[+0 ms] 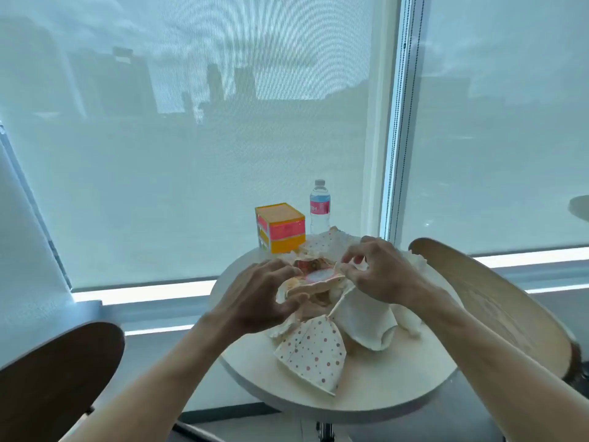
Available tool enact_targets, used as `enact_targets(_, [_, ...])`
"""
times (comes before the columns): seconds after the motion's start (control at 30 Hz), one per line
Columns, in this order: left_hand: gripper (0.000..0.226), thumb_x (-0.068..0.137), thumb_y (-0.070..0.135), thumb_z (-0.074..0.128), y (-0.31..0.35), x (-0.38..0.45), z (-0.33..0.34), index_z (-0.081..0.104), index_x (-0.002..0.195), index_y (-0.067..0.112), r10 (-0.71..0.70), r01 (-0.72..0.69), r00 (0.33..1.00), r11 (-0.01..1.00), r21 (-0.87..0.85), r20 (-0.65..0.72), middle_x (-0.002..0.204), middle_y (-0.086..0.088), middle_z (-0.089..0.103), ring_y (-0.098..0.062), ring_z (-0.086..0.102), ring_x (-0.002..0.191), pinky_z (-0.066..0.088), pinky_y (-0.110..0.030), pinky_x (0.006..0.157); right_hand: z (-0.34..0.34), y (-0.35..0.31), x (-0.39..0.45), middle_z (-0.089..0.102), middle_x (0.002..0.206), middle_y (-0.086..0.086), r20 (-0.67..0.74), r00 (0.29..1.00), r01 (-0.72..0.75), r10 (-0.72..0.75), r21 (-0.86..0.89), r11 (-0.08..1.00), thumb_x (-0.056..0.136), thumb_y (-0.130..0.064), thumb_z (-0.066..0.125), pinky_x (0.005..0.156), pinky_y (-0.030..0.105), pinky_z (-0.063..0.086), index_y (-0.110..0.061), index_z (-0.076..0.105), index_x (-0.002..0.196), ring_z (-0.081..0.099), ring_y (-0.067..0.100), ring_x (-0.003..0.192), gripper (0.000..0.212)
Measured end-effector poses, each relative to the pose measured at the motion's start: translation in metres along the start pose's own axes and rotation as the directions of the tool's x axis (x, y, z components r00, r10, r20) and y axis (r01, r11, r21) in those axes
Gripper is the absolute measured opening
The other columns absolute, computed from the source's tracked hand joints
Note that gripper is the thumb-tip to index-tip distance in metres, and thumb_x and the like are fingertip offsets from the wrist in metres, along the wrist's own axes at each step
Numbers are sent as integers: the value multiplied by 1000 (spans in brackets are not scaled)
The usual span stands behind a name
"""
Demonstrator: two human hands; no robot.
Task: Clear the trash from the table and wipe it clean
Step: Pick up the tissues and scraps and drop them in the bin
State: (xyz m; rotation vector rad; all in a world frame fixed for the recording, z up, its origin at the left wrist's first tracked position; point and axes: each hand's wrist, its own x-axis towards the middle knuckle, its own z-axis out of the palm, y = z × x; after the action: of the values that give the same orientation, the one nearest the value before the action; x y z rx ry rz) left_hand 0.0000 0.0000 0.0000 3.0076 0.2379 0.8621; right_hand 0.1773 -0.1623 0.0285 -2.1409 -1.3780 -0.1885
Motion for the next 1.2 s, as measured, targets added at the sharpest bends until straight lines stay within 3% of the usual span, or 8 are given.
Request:
enact_targets(0.07, [39, 89, 46, 61, -2, 0, 2, 68, 119, 23, 2, -2, 1000, 1000, -11, 11, 120, 3, 68, -16, 64, 103, 49, -28, 85, 0, 0, -3, 52, 88, -17, 69, 998, 6, -3, -36, 999, 84, -37, 58, 82, 41, 50, -33, 71, 89, 53, 9, 88, 14])
enact_targets(0.27, [22, 90, 36, 65, -3, -3, 14, 75, 103, 21, -24, 19, 998, 995, -95, -56, 97, 4, 72, -13, 65, 82, 53, -27, 69, 3, 5, -17, 54, 96, -10, 192, 981, 35, -30, -26, 999, 85, -24, 60, 77, 22, 33, -29, 72, 94, 46, 9, 95, 16])
enact_targets(0.47, [11, 86, 22, 72, -4, -1, 16, 77, 94, 18, -43, 30, 980, 997, -71, -194, 85, 4, 73, -17, 66, 69, 55, -31, 57, 3, 9, -22, 52, 101, -9, 226, 973, 63, -55, -32, 997, 87, -27, 66, 94, 29, 31, -37, 72, 95, 41, 10, 105, 14])
enact_targets(0.63, [10, 86, 17, 72, -6, -1, 12, 76, 94, 14, -141, 90, 941, 981, -174, -307, 87, 1, 74, -9, 57, 63, 44, -19, 53, -4, 9, -26, 51, 107, -8, 225, 974, 31, -28, -8, 999, 90, -31, 68, 97, 33, 31, -40, 67, 88, 41, 12, 110, 9])
enact_targets(0.77, [10, 88, 19, 70, -5, -1, 7, 77, 93, 14, -282, 145, 882, 924, -353, -377, 82, 1, 72, -11, 61, 62, 53, -25, 58, -14, 7, -32, 55, 108, -4, 123, 992, -6, 1, 43, 999, 92, -26, 66, 91, 28, 32, -31, 67, 91, 44, 11, 106, 4])
enact_targets(0.93, [13, 88, 19, 70, 11, -6, -3, 76, 96, 10, -444, 172, 817, 797, -579, -369, 87, 4, 72, -5, 66, 69, 48, -10, 60, -28, 2, -44, 64, 90, -2, -114, 990, -61, 83, 183, 981, 93, -19, 65, 68, 19, 40, -21, 66, 87, 57, 6, 84, 6])
enact_targets(1.1, [16, 88, 22, 70, 29, -11, -5, 75, 100, 13, -476, 144, 833, 678, -721, -282, 89, 2, 74, -5, 71, 73, 52, -9, 61, -42, 6, -64, 67, 84, -4, -231, 950, -150, 209, 251, 956, 93, -25, 65, 76, 33, 50, -28, 65, 86, 63, 12, 83, 7])
enact_targets(1.2, [14, 87, 19, 70, 43, -12, -5, 75, 100, 15, -434, 99, 866, 635, -766, -247, 86, 7, 73, -5, 71, 69, 52, -10, 60, -50, 7, -86, 63, 80, -8, -283, 923, -194, 261, 243, 950, 94, -24, 63, 74, 29, 48, -25, 65, 90, 58, -2, 76, 5])
